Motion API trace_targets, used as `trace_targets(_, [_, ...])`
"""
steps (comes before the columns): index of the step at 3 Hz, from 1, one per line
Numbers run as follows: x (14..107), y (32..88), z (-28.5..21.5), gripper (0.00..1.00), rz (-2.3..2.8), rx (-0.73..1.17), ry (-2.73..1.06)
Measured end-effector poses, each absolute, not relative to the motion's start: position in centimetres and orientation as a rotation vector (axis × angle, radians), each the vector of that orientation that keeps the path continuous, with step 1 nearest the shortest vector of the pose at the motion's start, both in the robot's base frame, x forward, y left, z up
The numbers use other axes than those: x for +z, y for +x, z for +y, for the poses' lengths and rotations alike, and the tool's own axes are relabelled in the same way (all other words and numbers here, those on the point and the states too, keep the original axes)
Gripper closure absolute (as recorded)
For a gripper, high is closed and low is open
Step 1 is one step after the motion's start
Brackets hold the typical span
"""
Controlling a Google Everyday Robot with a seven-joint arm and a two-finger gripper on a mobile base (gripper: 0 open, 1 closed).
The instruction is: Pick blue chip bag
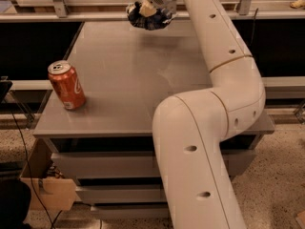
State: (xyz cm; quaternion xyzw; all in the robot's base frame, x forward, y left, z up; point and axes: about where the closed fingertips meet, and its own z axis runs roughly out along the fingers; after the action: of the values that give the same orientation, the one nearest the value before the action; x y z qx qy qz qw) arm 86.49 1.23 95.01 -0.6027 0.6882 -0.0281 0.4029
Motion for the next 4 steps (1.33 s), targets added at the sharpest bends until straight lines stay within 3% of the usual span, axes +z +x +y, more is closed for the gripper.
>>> trace_targets(4, [100.4,85.5,-0.6,1.00,1.648,-0.142,-1.503])
